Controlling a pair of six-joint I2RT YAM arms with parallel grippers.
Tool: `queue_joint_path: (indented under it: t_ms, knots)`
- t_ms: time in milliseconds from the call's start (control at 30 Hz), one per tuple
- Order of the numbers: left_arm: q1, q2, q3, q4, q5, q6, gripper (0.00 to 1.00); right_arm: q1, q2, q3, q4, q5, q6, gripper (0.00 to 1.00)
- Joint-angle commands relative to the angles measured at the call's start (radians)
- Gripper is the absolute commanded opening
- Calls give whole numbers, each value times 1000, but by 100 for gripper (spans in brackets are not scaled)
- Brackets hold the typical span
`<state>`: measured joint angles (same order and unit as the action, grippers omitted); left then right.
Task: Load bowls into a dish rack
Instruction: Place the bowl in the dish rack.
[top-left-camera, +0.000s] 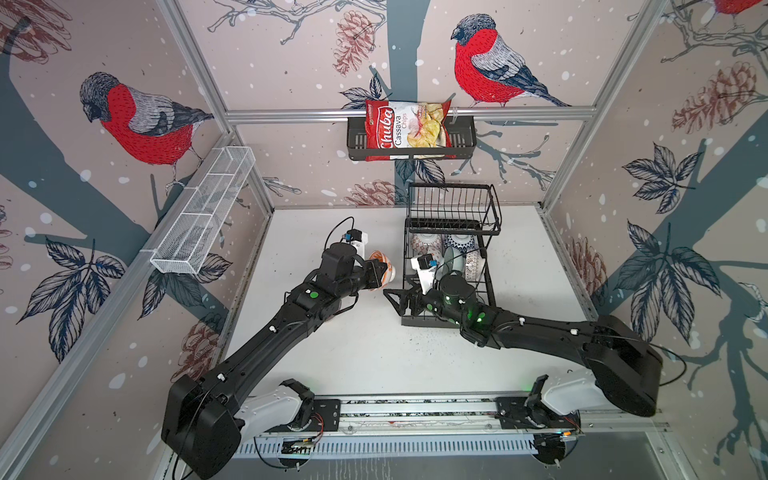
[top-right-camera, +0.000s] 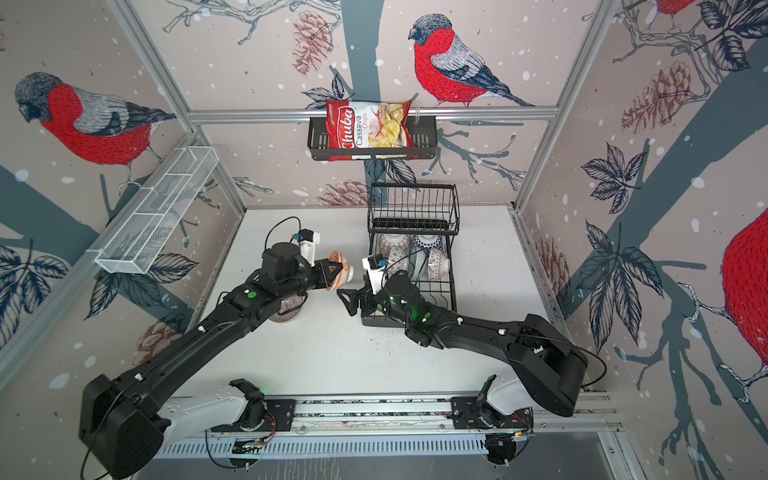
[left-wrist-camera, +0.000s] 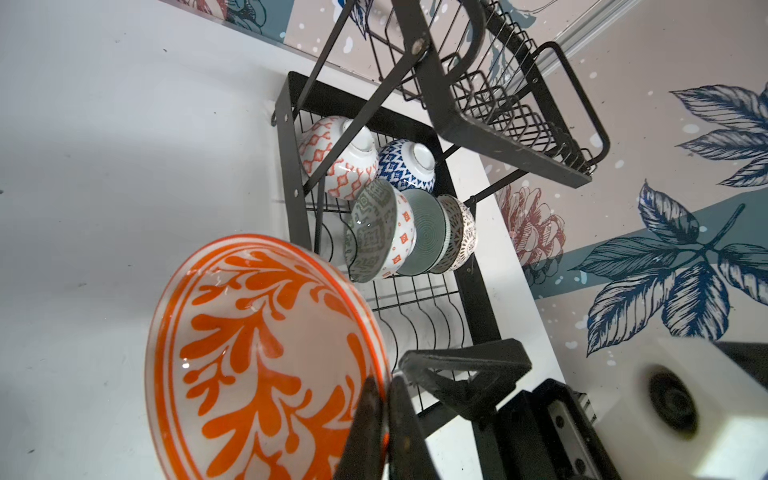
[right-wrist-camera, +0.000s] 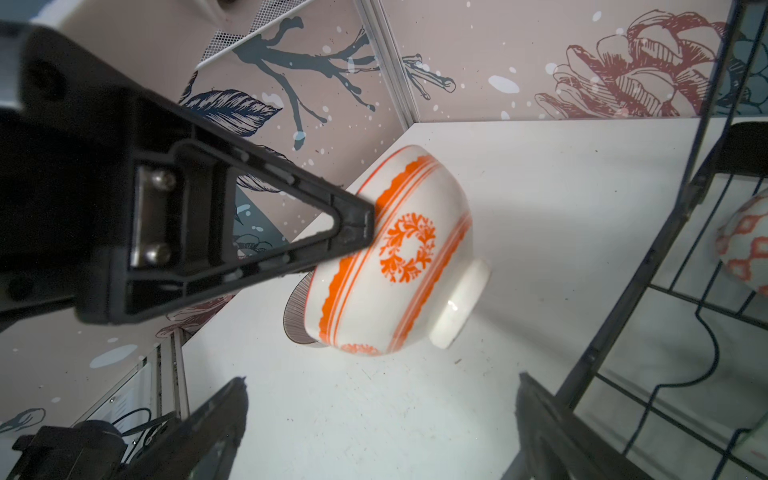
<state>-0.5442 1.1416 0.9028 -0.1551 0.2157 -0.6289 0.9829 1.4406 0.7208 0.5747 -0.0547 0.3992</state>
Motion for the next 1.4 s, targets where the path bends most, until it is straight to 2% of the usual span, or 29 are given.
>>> queue_joint_path:
  t_ms: [0, 533, 867, 1133, 1233, 1367]
  knots:
    - [-9, 6, 12, 124, 36, -14, 0, -1, 13, 16, 41, -8, 30, 99]
    - [-28, 27, 8, 180, 88, -41, 0, -30, 43, 38, 72, -34, 74, 100]
    - [-28, 33, 8, 186, 95, -36, 0, -30, 69, 63, 61, -35, 79, 92]
    - [-29, 36, 4, 184, 91, -26, 0, -32, 69, 67, 51, -18, 86, 82]
    - [-28, 39, 1, 181, 87, -25, 0, -32, 64, 65, 45, -10, 88, 75]
    - [-28, 42, -3, 183, 90, -23, 0, -32, 60, 65, 41, -4, 87, 74]
